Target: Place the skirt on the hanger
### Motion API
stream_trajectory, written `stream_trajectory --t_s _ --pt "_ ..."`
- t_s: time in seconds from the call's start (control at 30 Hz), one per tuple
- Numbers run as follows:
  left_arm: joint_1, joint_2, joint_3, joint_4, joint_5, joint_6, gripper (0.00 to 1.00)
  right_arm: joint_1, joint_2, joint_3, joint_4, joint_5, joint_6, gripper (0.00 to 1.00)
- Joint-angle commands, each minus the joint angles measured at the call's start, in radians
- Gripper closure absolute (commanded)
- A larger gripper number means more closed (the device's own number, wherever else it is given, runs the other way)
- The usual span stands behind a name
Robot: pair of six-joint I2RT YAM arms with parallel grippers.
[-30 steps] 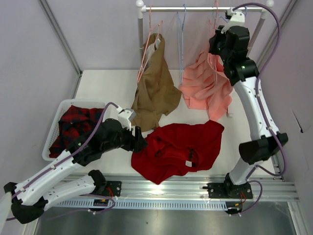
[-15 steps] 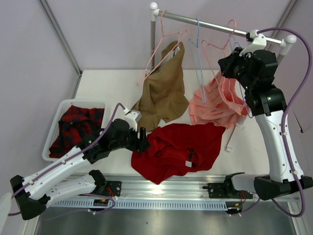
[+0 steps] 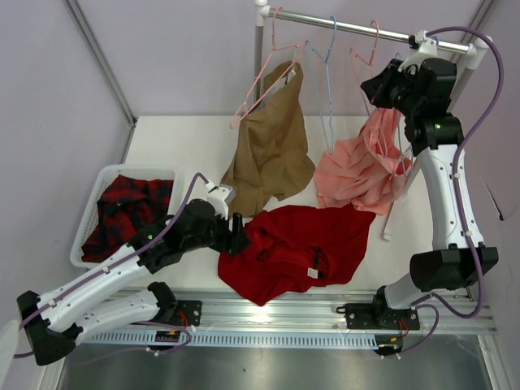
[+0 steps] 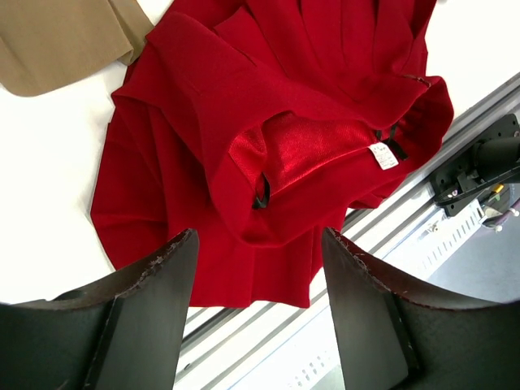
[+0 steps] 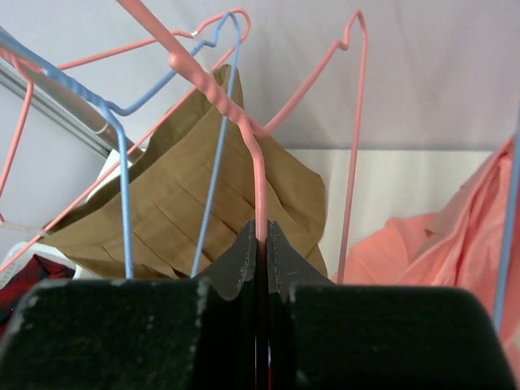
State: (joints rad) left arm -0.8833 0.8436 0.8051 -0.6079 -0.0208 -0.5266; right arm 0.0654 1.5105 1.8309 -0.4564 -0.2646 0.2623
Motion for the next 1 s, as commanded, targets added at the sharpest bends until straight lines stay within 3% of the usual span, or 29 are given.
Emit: stream_trajectory --t_s 0.0,0.5,0.97 --pt "-0.006 -0.023 -0.001 0.011 -0.005 -0.010 0.33 -0.009 0.062 0.082 0.084 -0.036 0.003 1.00" --pt "-0.005 0.011 0.028 0.019 -0.011 0.004 0.32 -0.010 0.405 0.511 0.041 -0.061 -0.048 1.00" --pt "-0.005 0.011 0.028 0.034 -0.001 0.008 0.32 -0.013 0.274 0.363 0.104 -0.022 -0.058 1.00"
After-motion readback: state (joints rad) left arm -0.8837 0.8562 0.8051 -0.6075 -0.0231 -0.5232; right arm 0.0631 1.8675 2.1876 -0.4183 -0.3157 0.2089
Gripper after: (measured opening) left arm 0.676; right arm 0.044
